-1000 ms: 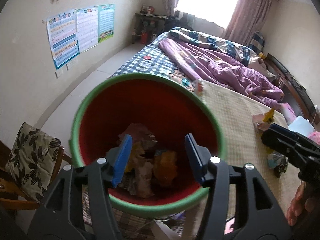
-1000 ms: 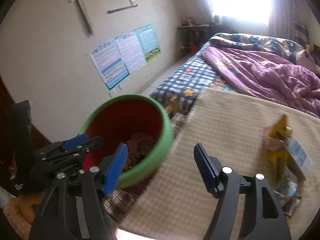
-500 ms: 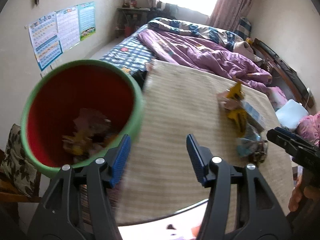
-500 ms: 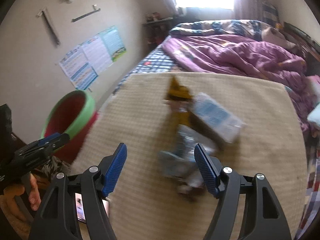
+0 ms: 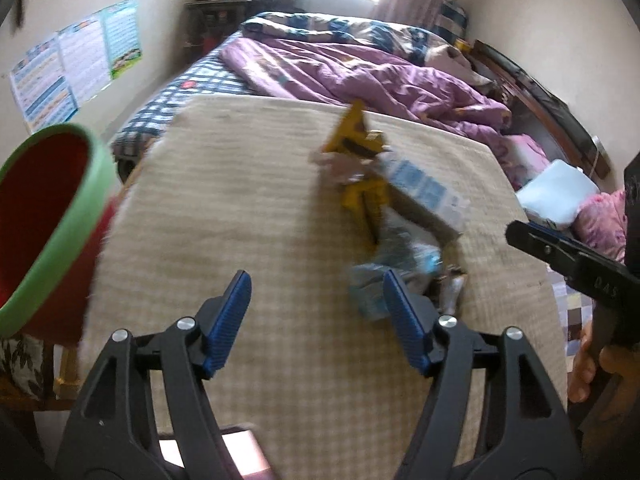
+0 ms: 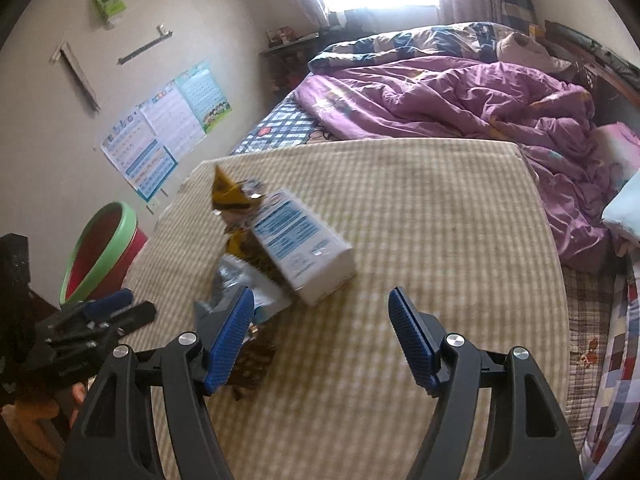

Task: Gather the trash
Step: 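Grasp the silver-blue foil wrapper with the left tool, then grasp the yellow cartoon wrapper with the right tool while left tool holds foil, then carry the foil wrapper and yellow wrapper over the bucket with both tools, then open both tools to drop the wrappers into the bucket, then move both tools back toward the mat, then grasp the yellow snack wrapper with the left tool while the right tool approaches the white milk carton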

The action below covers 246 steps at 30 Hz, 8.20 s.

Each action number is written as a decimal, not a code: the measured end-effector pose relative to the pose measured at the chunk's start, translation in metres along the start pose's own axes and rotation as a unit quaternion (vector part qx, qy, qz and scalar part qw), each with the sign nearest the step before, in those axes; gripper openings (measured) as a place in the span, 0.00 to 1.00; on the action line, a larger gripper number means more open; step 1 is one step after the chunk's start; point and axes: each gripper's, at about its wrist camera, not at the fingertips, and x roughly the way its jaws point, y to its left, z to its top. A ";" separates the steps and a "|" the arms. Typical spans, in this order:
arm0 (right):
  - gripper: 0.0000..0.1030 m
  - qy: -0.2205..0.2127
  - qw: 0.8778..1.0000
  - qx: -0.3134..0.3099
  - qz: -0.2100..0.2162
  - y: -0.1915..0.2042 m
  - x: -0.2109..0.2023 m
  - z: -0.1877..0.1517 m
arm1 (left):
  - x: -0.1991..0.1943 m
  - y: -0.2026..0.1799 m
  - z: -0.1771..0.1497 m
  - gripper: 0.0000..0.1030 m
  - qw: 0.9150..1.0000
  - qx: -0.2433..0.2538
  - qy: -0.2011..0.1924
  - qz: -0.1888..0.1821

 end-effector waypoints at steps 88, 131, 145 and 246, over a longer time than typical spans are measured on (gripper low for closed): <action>0.33 -0.018 0.994 -0.080 0.078 0.151 0.013 0.030 | -0.079 0.109 -0.008 0.42 0.990 -0.096 -0.084 0.053; 0.33 0.014 0.986 -0.138 0.091 0.337 0.096 0.031 | -0.102 0.282 -0.005 0.42 0.987 -0.116 -0.082 0.071; 0.33 0.044 0.979 -0.175 0.095 0.372 0.131 0.026 | -0.093 0.307 -0.009 0.42 0.987 -0.129 -0.066 0.073; 0.69 0.064 0.998 -0.010 -0.013 -0.043 0.045 0.014 | 0.069 -0.020 0.026 0.26 0.996 -0.057 0.055 -0.038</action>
